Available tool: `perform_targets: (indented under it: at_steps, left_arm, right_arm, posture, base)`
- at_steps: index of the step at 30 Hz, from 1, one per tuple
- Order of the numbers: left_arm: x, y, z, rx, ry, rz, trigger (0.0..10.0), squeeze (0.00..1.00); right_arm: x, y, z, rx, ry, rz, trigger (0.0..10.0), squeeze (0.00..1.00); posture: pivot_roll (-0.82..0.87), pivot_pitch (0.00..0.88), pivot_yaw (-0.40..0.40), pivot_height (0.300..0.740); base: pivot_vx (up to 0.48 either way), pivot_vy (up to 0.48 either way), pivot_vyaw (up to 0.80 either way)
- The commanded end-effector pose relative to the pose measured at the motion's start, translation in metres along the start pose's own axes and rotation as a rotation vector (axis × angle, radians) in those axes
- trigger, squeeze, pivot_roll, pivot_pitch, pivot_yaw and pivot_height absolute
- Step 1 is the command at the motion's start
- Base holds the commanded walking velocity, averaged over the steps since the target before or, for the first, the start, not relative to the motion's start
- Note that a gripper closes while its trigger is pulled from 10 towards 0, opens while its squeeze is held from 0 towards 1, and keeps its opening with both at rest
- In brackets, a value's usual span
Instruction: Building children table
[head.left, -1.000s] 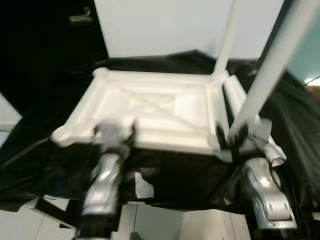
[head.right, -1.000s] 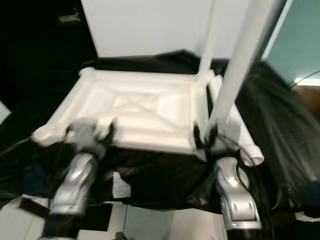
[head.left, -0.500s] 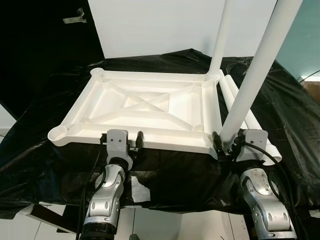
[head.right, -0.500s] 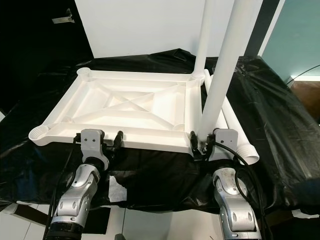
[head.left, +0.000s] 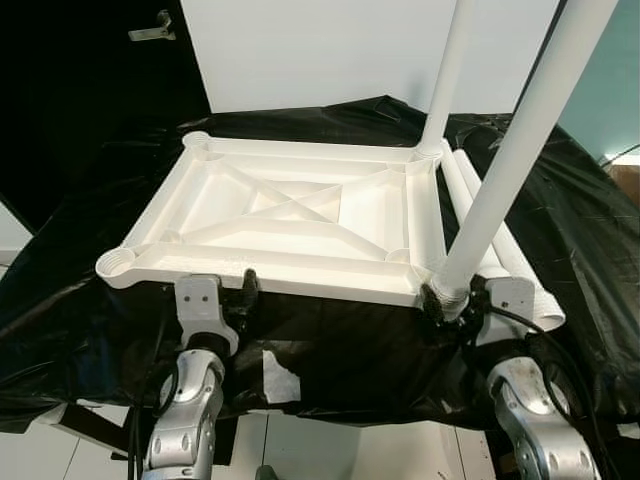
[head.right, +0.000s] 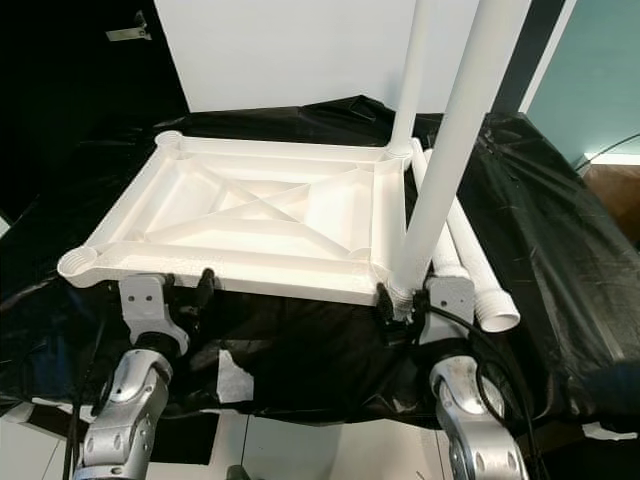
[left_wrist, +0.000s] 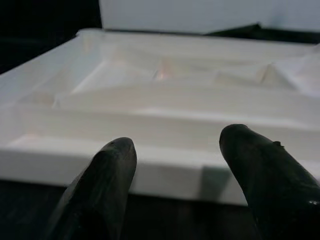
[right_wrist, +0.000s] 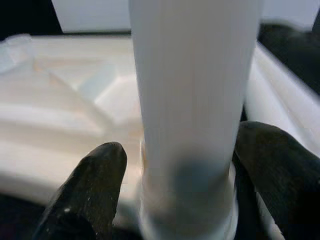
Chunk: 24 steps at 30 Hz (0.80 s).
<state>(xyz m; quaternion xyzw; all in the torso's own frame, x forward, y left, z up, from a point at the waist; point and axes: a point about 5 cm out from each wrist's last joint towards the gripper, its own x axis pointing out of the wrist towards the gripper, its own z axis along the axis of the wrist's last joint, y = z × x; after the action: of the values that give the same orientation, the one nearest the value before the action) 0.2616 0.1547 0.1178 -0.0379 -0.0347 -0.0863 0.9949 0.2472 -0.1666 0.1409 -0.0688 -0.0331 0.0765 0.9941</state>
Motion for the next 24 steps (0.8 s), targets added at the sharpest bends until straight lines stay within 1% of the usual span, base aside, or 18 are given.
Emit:
perform_targets:
  at_steps: [1, 2, 3, 4, 5, 7, 10, 11, 12, 13, 14, 15, 16, 19, 20, 22, 23, 24]
  left_arm:
    - [-0.003, -0.005, 0.001, 0.004, -0.011, -0.089, 10.0, 0.0]
    - [-0.003, -0.008, 0.003, 0.005, -0.024, -0.135, 10.0, 0.31]
    - [-0.004, -0.01, 0.005, 0.007, -0.032, -0.176, 10.0, 0.36]
    - [-0.004, -0.011, 0.006, 0.013, -0.036, -0.216, 10.0, 0.36]
    - [-0.004, -0.011, 0.006, 0.013, -0.036, -0.216, 10.0, 0.36]
    - [-0.005, -0.013, 0.008, 0.039, -0.036, -0.307, 10.0, 0.46]
    - [-0.004, -0.015, 0.008, 0.078, -0.02, -0.409, 10.0, 0.42]
    - [-0.004, -0.016, 0.007, 0.085, -0.013, -0.43, 10.0, 0.42]
    - [-0.004, -0.016, 0.007, 0.088, -0.01, -0.442, 10.0, 0.36]
    - [-0.004, -0.016, 0.007, 0.088, -0.01, -0.442, 10.0, 0.36]
    - [-0.004, -0.019, 0.005, 0.097, 0.021, -0.542, 10.0, 0.13]
    - [-0.004, -0.019, 0.005, 0.097, 0.021, -0.542, 10.0, 0.13]
    - [-0.004, -0.021, 0.003, 0.11, 0.039, -0.602, 10.0, 0.0]
    - [-0.005, -0.022, -0.002, 0.142, 0.097, -0.735, 10.0, 0.0]
    - [-0.005, -0.023, -0.004, 0.148, 0.111, -0.762, 10.0, 0.0]
    - [-0.006, -0.023, -0.004, 0.15, 0.119, -0.777, 10.0, 0.0]
    - [-0.005, -0.024, -0.007, 0.19, 0.148, -0.835, 10.0, 0.0]
    - [-0.005, -0.024, -0.007, 0.19, 0.148, -0.835, 10.0, 0.0]
  right_arm:
    - [0.001, 0.0, -0.002, 0.005, 0.004, 0.011, 10.0, 0.0]
    - [0.005, -0.001, 0.002, -0.002, -0.008, 0.032, 10.0, 0.0]
    - [0.009, -0.002, 0.004, -0.009, -0.017, 0.051, 10.0, 0.0]
    - [0.012, -0.002, 0.007, -0.016, -0.023, 0.072, 10.0, 0.0]
    - [0.012, -0.002, 0.007, -0.016, -0.023, 0.072, 10.0, 0.0]
    - [0.019, 0.0, 0.009, -0.04, -0.02, 0.153, 10.0, 0.0]
    - [0.025, 0.001, 0.009, -0.05, -0.014, 0.21, 10.0, 0.0]
    - [0.027, 0.001, 0.009, -0.048, -0.013, 0.216, 10.0, 0.0]
    - [0.028, 0.001, 0.009, -0.046, -0.012, 0.22, 10.0, 0.0]
    - [0.028, 0.001, 0.009, -0.046, -0.012, 0.22, 10.0, 0.0]
    - [0.033, 0.0, 0.009, -0.025, -0.005, 0.233, 10.0, 0.0]
    - [0.033, 0.0, 0.009, -0.025, -0.005, 0.233, 10.0, 0.0]
    - [0.036, 0.001, 0.009, -0.017, -0.002, 0.245, 10.0, 0.0]
    - [0.038, 0.003, 0.009, -0.015, 0.001, 0.271, 10.0, 0.0]
    - [0.039, 0.003, 0.009, -0.015, 0.002, 0.277, 10.0, 0.0]
    - [0.039, 0.003, 0.009, -0.015, 0.003, 0.28, 10.0, 0.0]
    - [0.039, 0.003, 0.008, -0.014, 0.004, 0.285, 10.0, 0.0]
    - [0.039, 0.003, 0.008, -0.014, 0.004, 0.285, 10.0, 0.0]
  posture:
    - [-0.07, 0.039, 0.025, 0.74]
    - [-0.07, 0.036, 0.025, 0.74]
    - [-0.07, 0.036, 0.025, 0.74]
    - [-0.07, 0.032, 0.024, 0.74]
    - [-0.07, 0.032, 0.024, 0.74]
    - [-0.06, 0.027, 0.023, 0.74]
    - [-0.06, 0.025, 0.022, 0.74]
    - [-0.06, 0.025, 0.022, 0.74]
    - [-0.06, 0.025, 0.022, 0.74]
    - [-0.06, 0.025, 0.022, 0.74]
    - [-0.05, 0.025, 0.017, 0.74]
    - [-0.05, 0.025, 0.017, 0.74]
    - [-0.04, 0.024, 0.012, 0.74]
    - [-0.04, 0.023, 0.009, 0.74]
    - [-0.04, 0.023, 0.009, 0.74]
    - [-0.04, 0.023, 0.009, 0.74]
    - [-0.03, 0.022, 0.006, 0.74]
    - [-0.03, 0.022, 0.006, 0.74]
  base:
    - [0.0, 0.0, 0.0]
    - [0.0, 0.0, 0.0]
    - [0.0, 0.0, 0.0]
    - [0.0, 0.0, 0.0]
    - [0.0, 0.0, 0.0]
    - [0.0, 0.0, 0.0]
    - [0.0, 0.0, 0.0]
    - [0.0, 0.0, 0.0]
    - [0.0, 0.0, 0.0]
    - [0.0, 0.0, 0.0]
    - [0.0, 0.0, 0.0]
    - [0.0, 0.0, 0.0]
    - [0.0, 0.0, 0.0]
    - [0.0, 0.0, 0.0]
    - [0.0, 0.0, 0.0]
    - [0.0, 0.0, 0.0]
    - [0.0, 0.0, 0.0]
    - [0.0, 0.0, 0.0]
